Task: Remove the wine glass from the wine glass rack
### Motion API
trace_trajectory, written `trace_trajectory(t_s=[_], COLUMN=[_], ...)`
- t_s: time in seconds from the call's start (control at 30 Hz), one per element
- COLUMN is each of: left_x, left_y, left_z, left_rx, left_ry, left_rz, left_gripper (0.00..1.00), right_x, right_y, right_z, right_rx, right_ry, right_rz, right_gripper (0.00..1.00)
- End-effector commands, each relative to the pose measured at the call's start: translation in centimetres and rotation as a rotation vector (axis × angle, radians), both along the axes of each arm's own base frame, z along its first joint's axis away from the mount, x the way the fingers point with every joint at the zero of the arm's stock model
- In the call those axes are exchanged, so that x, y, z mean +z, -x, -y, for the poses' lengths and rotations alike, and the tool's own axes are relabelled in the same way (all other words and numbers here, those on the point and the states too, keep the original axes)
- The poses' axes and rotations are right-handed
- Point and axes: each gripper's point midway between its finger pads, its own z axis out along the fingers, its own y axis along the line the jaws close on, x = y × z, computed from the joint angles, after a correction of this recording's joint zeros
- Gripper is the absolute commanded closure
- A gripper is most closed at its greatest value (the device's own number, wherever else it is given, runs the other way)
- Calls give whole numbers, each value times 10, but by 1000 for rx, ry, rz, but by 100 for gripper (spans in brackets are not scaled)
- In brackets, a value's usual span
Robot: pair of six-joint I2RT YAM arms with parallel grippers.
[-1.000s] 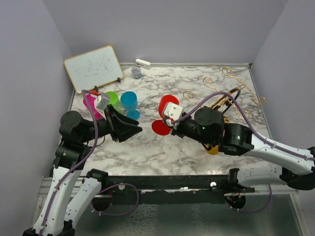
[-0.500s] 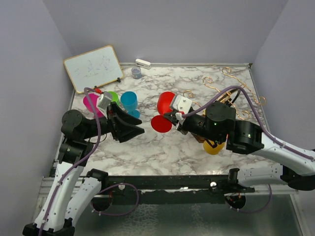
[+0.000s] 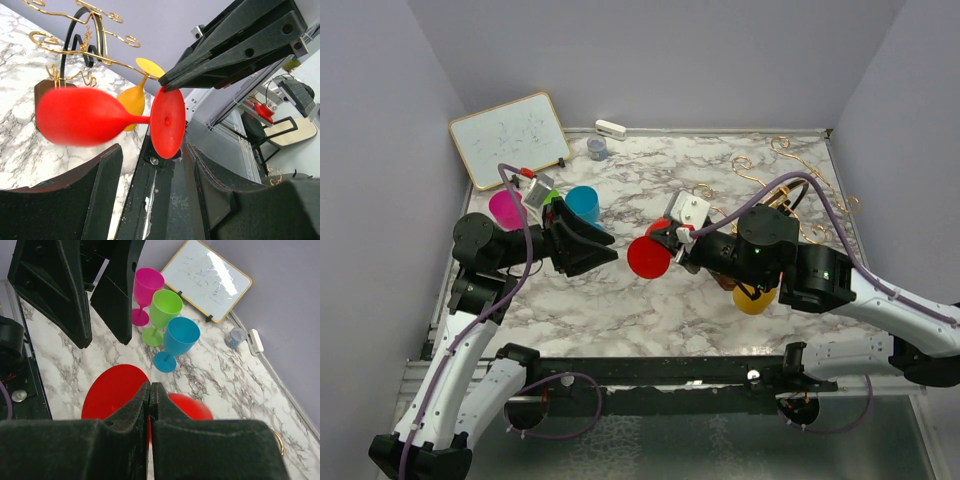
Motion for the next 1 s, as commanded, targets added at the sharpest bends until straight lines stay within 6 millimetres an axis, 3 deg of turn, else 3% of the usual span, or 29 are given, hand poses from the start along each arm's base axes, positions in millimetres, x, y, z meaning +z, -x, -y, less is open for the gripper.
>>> trace_trajectory(t_s=[0.0, 0.4, 0.57, 0.63, 0.7, 0.83, 0.97], left_x=[6, -18, -32, -41, -56, -96, -114], left_y=[12, 8, -5, -19, -41, -78, -87], left_z=[2, 2, -1, -5, -15, -50, -73], left_rx=[-66, -47, 32, 118, 263, 572, 717], left_ry=[14, -22, -65, -105, -166, -305, -363], left_rz=[35, -18, -35, -54, -85, -167, -165], left_gripper=[46, 47, 46, 45, 45, 46, 46], right_x=[16, 8, -4, -27, -66, -142, -176], right_y=[4, 2, 6, 13, 24, 47, 68], right_z=[-8, -10, -7, -14, -18, -15, -3], right_rx=[30, 18, 17, 53, 100, 166, 238], right_ry=[-50, -33, -29, 35, 164, 366, 404], right_rz=[10, -5, -47, -106, -195, -361, -428], right_gripper=[99, 99, 95, 74, 52, 43, 42])
